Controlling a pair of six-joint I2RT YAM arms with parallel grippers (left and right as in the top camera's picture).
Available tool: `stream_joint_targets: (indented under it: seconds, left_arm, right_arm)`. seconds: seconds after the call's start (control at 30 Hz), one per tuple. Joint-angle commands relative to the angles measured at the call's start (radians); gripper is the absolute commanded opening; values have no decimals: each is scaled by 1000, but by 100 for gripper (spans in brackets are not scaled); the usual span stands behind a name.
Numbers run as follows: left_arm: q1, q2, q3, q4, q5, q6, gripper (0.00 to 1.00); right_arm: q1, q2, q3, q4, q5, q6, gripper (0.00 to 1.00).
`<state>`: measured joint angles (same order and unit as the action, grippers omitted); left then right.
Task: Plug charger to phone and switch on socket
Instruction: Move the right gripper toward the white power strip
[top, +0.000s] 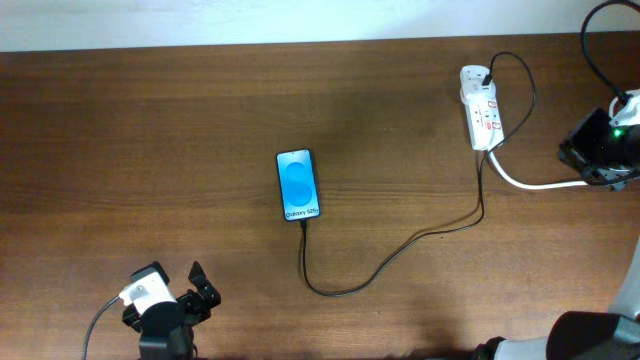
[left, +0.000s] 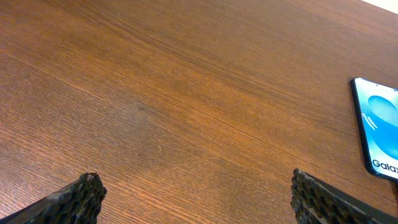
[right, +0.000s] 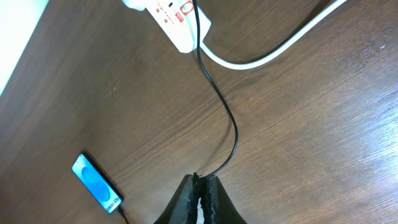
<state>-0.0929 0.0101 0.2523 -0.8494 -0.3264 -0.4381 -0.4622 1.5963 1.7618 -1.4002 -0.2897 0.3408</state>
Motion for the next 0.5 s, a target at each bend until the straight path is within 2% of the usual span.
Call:
stream_joint_targets:
  seconds: [0.0, 0.13, 0.2, 0.37, 0.47]
  left_arm:
    - [2, -3, -2, -1, -11, -2, 99]
    - [2, -3, -2, -2, -11, -2, 99]
    - [2, -3, -2, -2, -11, -2, 99]
    - [2, -3, -2, -2, -11, -2, 99]
    - [2, -3, -2, -2, -11, -2, 99]
  right_arm:
    - [45, 70, 15, 5, -56, 16, 4]
    - [109, 110, 15, 96, 1, 53, 4]
    - [80, 110, 16, 153, 36, 184, 4]
    - [29, 130, 16, 379, 24, 205, 4]
    - [-4, 198, 16, 494, -22, 346, 4]
